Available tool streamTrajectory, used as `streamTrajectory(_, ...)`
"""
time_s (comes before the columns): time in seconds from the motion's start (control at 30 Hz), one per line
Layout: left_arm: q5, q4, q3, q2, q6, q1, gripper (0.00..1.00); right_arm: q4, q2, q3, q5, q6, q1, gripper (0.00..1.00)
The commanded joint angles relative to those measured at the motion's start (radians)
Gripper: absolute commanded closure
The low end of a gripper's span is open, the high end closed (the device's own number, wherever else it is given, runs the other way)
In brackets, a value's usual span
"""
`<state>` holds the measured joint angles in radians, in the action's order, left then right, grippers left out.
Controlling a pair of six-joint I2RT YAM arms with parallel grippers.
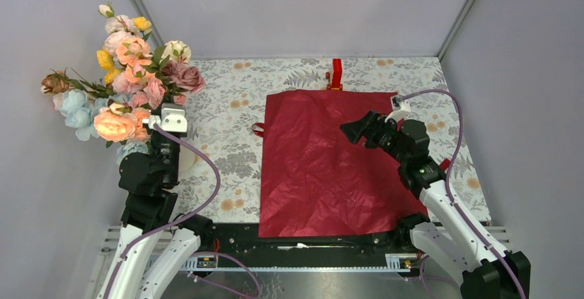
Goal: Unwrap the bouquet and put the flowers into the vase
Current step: Insert the fake flower into the vase.
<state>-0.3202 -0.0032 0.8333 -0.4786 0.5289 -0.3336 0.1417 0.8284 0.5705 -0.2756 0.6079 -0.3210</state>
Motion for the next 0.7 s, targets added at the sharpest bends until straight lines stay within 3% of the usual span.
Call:
streamTrajectory(0.0,-0.043,0.114,-0.013,0.024,0.020,0.005,1.00,0.042,-0.013,-0.008,-0.020,0.002,0.008,0.09)
streamTrajectory(0.23,-0.159,0.120,-0.037,0.010,-0.026,0.005,1.00,0.050,-0.017,-0.020,-0.024,0.004,0.009,0.10)
streamTrajectory(0.67,-0.221,0.062,-0.107,0.041,-0.123,0.018,1.00,0.054,-0.029,-0.033,-0.033,0.013,0.014,0.13)
